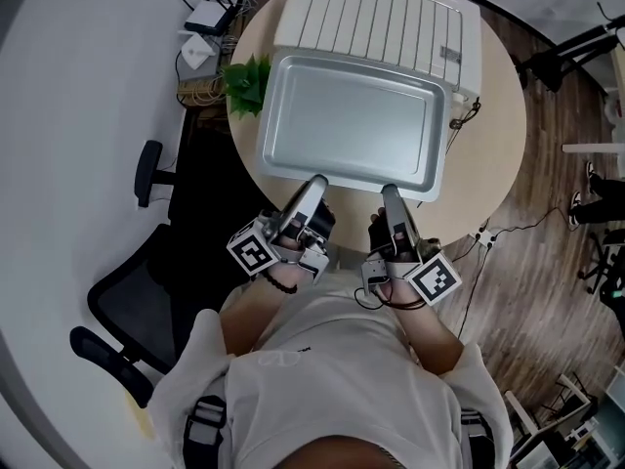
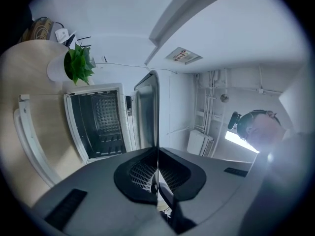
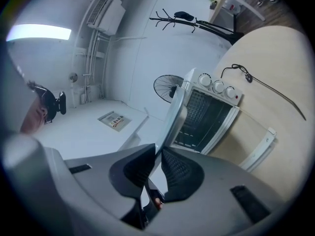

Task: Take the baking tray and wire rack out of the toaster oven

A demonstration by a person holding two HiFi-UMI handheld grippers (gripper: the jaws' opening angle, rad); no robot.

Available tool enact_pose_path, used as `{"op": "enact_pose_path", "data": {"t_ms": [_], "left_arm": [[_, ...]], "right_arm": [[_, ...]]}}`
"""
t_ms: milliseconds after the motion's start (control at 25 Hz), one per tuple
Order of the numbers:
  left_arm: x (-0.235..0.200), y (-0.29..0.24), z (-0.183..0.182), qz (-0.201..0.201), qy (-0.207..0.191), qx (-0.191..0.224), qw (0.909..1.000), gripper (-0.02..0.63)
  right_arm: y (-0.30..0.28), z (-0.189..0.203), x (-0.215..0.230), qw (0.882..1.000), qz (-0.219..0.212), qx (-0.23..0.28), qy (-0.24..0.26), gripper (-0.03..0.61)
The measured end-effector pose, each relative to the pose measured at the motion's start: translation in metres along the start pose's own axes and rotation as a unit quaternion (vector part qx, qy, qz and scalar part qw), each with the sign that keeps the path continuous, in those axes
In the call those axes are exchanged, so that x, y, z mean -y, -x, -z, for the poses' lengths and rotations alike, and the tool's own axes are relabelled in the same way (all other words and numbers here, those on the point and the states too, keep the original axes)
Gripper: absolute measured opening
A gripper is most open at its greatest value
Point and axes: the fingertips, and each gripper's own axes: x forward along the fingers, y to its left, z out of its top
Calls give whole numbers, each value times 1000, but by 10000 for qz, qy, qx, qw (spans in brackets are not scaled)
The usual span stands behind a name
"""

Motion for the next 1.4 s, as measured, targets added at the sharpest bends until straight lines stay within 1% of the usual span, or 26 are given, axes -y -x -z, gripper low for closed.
{"op": "enact_pose_path", "data": {"t_ms": [240,560,720,1160,1400], "left_arm": [[0,-34,-9,116,80,-59,9999,8],[-12,-77,-21,199,-65,-89,9997,9],[-26,-111,-29,146,-27,-37,9999,9],[-55,-146,-39,-78,-106,97,9999,9],[-67,-170,-48,-103,-55,189,9998,9]], "right_arm": [[-20,-23,2,10000,29,44,54,38],[-51,-55,11,9999,40,130,80,37],[-75,-82,21,9998,91,196,46,38],[-106,-107,45,9989,256,332,-188,37],[-128,-125,53,9984,277,420,-239,37]]}}
